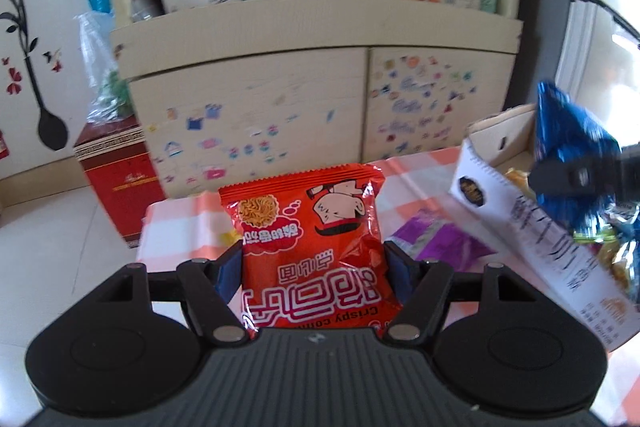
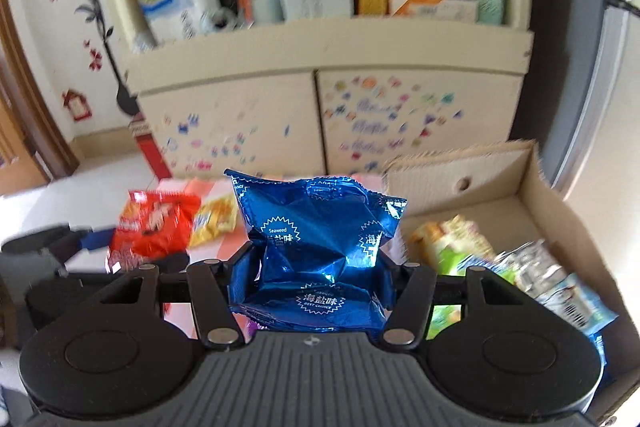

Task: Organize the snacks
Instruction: 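Lower both packs into the box and open both tools to release them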

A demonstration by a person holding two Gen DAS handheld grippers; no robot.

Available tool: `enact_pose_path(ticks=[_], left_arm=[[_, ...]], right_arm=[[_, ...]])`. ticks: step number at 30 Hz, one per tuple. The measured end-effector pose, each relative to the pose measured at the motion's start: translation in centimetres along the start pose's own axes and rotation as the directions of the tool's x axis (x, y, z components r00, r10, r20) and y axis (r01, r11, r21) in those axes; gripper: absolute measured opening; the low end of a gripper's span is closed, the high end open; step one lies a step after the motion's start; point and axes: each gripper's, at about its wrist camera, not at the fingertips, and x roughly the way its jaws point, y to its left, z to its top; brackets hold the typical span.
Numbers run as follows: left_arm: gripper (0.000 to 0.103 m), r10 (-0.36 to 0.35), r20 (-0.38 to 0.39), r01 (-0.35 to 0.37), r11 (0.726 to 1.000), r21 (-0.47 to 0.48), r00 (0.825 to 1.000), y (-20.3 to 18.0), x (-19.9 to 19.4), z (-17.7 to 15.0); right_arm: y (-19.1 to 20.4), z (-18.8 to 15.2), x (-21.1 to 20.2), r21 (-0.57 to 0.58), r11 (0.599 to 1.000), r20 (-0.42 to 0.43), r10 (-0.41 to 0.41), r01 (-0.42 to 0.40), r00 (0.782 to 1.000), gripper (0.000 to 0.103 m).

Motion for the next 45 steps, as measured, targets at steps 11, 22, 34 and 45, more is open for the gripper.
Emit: enact_pose_path(ticks=[11, 22, 34, 45], left_arm=[[0.070, -0.144, 0.044, 0.142, 0.988, 0.057, 0.989, -5.6, 0.2, 1.8], [0.070, -0.280, 0.045, 0.275, 0.957, 0.086, 0.959, -10.8, 2.2, 3.6], [0.072, -0.340, 0.016, 0.339, 0.940, 0.038, 0.940, -15.0, 7.2, 6.8], [0.095, -0.373, 0.009, 0.373, 0.927, 0.039, 0.928, -13.7, 5.6, 7.7]], right_arm=[[-5.7, 2.3, -4.0, 0.124, 0.988, 0.114, -0.111, 0.097, 0.987, 0.065], [-9.9, 2.4, -4.8, 0.260, 0.950, 0.111, -0.205, 0.171, 0.972, 0.065], [-12.6, 1.6, -4.1, 0.414, 0.879, 0.050, -0.282, 0.237, 0.958, 0.065], [-13.5, 1.1, -4.3, 0.492, 0.844, 0.056, -0.274, 0.213, 0.960, 0.087]])
